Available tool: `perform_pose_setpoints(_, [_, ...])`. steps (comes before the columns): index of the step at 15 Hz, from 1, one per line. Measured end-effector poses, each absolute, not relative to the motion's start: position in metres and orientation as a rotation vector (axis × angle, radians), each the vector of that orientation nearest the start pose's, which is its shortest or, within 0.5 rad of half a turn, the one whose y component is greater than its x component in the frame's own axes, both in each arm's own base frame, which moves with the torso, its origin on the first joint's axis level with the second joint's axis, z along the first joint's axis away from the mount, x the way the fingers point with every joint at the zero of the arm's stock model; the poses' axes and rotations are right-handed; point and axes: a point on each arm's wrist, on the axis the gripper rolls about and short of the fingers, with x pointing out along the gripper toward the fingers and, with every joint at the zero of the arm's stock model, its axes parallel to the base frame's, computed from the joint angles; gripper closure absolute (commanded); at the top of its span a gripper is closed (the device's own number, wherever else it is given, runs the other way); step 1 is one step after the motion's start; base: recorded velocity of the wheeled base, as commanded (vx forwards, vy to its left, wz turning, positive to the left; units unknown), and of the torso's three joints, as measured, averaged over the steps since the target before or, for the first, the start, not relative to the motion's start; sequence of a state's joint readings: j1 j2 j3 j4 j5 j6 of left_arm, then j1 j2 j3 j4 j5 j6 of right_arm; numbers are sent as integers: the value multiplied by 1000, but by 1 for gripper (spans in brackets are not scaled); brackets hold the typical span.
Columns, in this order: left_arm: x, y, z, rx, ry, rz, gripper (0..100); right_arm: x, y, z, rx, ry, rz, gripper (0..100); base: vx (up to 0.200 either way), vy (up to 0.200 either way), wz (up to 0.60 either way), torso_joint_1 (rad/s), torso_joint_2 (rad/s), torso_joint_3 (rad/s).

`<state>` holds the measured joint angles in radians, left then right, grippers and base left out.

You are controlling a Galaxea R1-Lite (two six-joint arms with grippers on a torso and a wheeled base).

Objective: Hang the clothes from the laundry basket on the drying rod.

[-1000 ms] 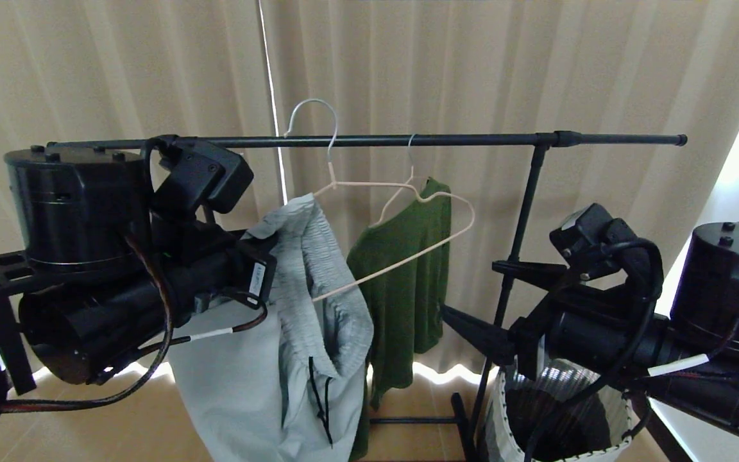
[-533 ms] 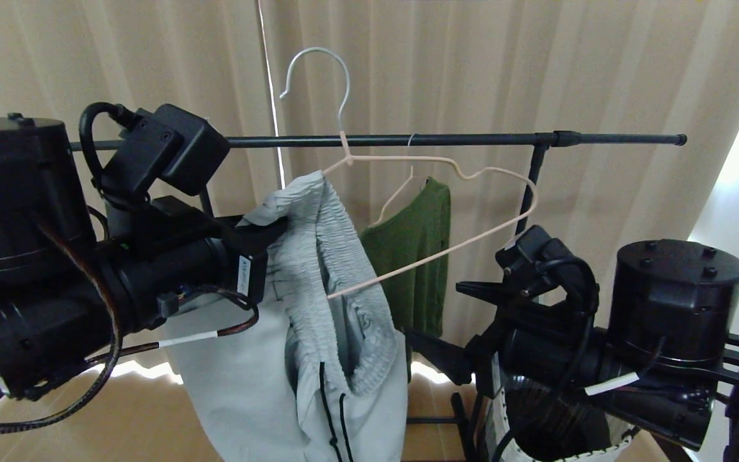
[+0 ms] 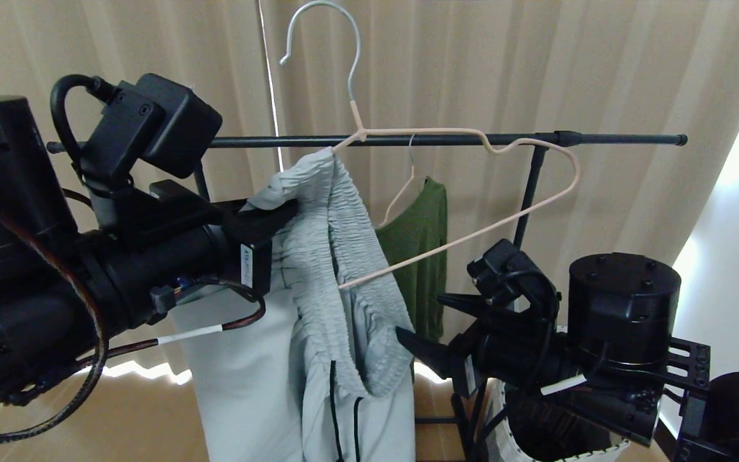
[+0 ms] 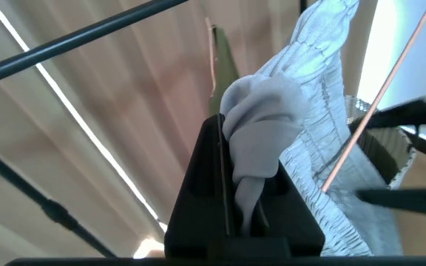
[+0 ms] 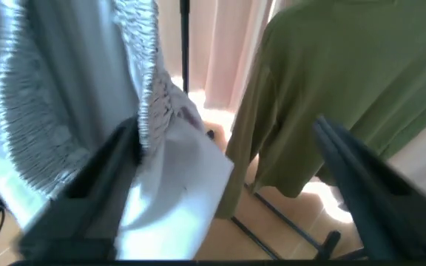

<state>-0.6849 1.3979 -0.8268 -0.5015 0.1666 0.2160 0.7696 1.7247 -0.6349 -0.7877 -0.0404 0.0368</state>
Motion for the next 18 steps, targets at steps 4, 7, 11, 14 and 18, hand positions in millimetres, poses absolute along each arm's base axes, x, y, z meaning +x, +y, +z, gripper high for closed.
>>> perform_pose_setpoints(4, [185, -148, 260, 228, -9, -529, 100, 211, 203, 142, -84, 314, 713, 100, 0, 0, 0, 0, 0, 0])
perform_pose_setpoints(7, [183, -147, 261, 225, -13, -527, 100, 214, 199, 143, -77, 308, 672, 100, 0, 0, 0, 0, 0, 0])
perform_pose_setpoints(11, [180, -142, 260, 227, -12, -521, 100, 232, 168, 150, -60, 285, 549, 100, 0, 0, 0, 0, 0, 0])
perform_pose_setpoints(14, [179, -139, 254, 250, 7, -510, 100, 250, 133, 160, -73, 246, 419, 100, 0, 0, 0, 0, 0, 0])
perform_pose_setpoints(18, [184, -127, 234, 383, 52, -463, 100, 272, 101, 180, -62, 179, 292, 100, 0, 0, 0, 0, 0, 0])
